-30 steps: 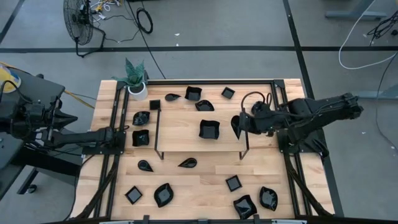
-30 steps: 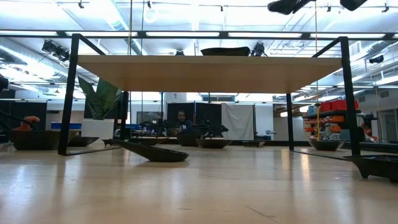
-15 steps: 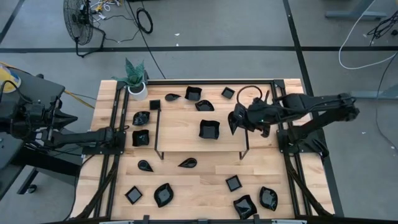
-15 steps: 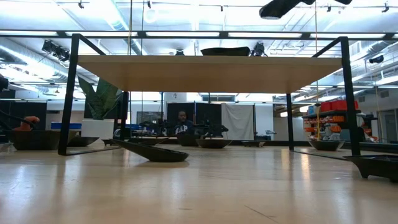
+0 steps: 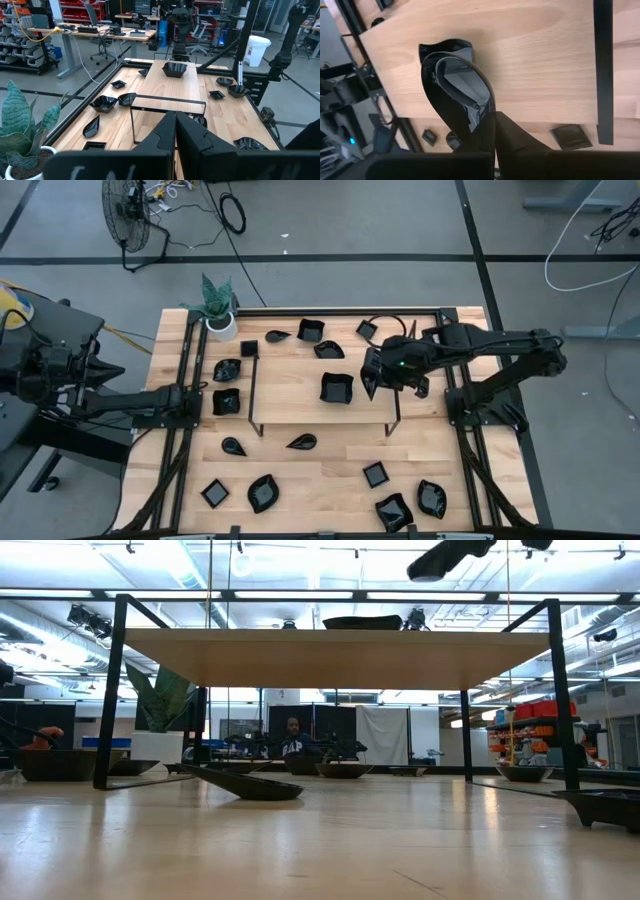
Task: Pick & Place Mini shaped plates
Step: Put the drop shaped plate on the shelf
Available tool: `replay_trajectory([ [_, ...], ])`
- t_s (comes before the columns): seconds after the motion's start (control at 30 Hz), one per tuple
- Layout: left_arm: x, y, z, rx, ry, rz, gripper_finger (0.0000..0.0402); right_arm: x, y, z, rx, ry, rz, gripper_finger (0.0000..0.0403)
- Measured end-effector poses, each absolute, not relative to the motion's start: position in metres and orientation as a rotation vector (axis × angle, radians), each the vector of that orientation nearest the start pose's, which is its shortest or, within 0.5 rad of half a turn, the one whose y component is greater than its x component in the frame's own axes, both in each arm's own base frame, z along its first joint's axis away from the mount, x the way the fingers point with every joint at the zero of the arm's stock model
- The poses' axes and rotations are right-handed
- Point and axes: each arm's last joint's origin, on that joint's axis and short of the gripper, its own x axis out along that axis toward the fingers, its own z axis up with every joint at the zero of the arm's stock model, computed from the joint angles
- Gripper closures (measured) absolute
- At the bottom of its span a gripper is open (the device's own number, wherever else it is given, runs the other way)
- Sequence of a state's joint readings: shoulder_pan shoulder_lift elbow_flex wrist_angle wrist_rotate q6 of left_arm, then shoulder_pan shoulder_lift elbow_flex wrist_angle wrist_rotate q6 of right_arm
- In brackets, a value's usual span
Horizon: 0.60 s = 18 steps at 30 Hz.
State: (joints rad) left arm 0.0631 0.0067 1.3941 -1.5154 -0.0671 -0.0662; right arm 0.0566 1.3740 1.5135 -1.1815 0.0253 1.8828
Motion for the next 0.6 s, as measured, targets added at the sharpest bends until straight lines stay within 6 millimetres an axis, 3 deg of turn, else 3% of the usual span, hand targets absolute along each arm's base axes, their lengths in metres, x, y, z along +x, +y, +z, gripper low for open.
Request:
replay_trajectory([
  [0.3, -0.162, -0.008, 0.345, -0.065, 0.124, 0.134, 0.0383, 0.253, 0.013, 0.341, 1.615, 0.838, -1.016, 0.0403],
  [0.6, -0.162, -0.008, 0.345, -0.066, 0.124, 0.135, 0.0383, 0.256, 0.013, 0.323, 1.636, 0.862, -1.033, 0.0403],
])
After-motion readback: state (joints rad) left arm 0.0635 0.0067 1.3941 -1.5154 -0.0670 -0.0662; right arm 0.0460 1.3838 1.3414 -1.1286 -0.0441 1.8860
